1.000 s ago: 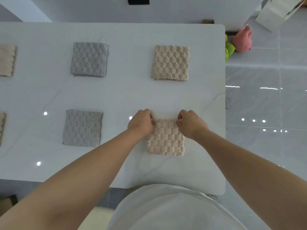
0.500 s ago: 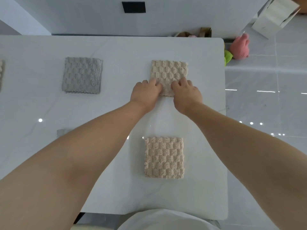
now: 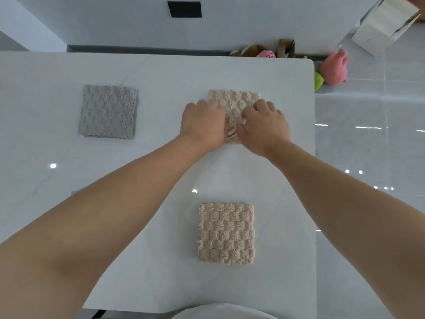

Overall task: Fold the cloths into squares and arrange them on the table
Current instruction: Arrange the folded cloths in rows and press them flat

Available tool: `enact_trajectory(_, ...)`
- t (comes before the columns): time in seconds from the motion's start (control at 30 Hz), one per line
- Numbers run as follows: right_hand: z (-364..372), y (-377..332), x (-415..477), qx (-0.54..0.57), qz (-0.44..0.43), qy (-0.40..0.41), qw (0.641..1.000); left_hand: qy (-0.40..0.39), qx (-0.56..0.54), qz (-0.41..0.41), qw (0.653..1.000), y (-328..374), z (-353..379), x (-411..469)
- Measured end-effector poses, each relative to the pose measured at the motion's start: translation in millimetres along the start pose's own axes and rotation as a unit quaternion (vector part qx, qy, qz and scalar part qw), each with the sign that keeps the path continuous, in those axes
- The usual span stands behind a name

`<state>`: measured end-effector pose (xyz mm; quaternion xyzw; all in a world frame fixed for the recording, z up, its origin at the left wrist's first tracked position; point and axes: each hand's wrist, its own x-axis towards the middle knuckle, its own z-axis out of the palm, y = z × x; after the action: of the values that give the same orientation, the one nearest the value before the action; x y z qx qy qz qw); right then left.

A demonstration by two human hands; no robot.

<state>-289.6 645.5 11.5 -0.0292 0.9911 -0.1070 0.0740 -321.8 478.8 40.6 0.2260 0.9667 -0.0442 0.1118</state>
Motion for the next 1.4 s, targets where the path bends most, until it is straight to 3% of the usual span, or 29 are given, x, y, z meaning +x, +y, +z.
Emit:
enact_trajectory(0.07,-8,-3,13,0.007,0.006,-0.011,1.000,0.011,-0.029,0.004,1.000,-6,1,16)
enact_trajectory(0.23,-10,9,37,-0.037,-0.029,-0.200,0.979,-0.137,-0.045,0.060,0.988,-30,13,40)
enact_trajectory(0.33,-6,27,37,-0.058,-0.041,-0.248,0.966,-0.176,-0.034,0.068,0.981,-43,26,40)
enact_trajectory(0.53,-9,24,35,-0.099,-0.053,-0.253,0.961,-0.189,-0.023,0.051,0.980,-36,25,40)
enact_trajectory(0.63,-17,9,22,-0.102,-0.067,-0.210,0.970,-0.155,-0.071,0.012,0.985,-26,18,24)
enact_trajectory(0.77,-12,-14,-29,-0.066,-0.118,-0.165,0.977,-0.052,-0.125,0.019,0.991,-14,30,-43)
enact_trajectory(1.03,21,-65,-114,0.039,-0.160,-0.190,0.968,-0.044,-0.155,0.001,0.987,-13,71,-195)
enact_trajectory(1.27,45,-151,-157,0.030,-0.253,-0.194,0.947,-0.063,-0.099,-0.043,0.992,-93,83,-289)
enact_trajectory(1.4,61,-208,-167,0.010,-0.256,-0.198,0.946,-0.096,-0.056,-0.012,0.994,-165,77,-311)
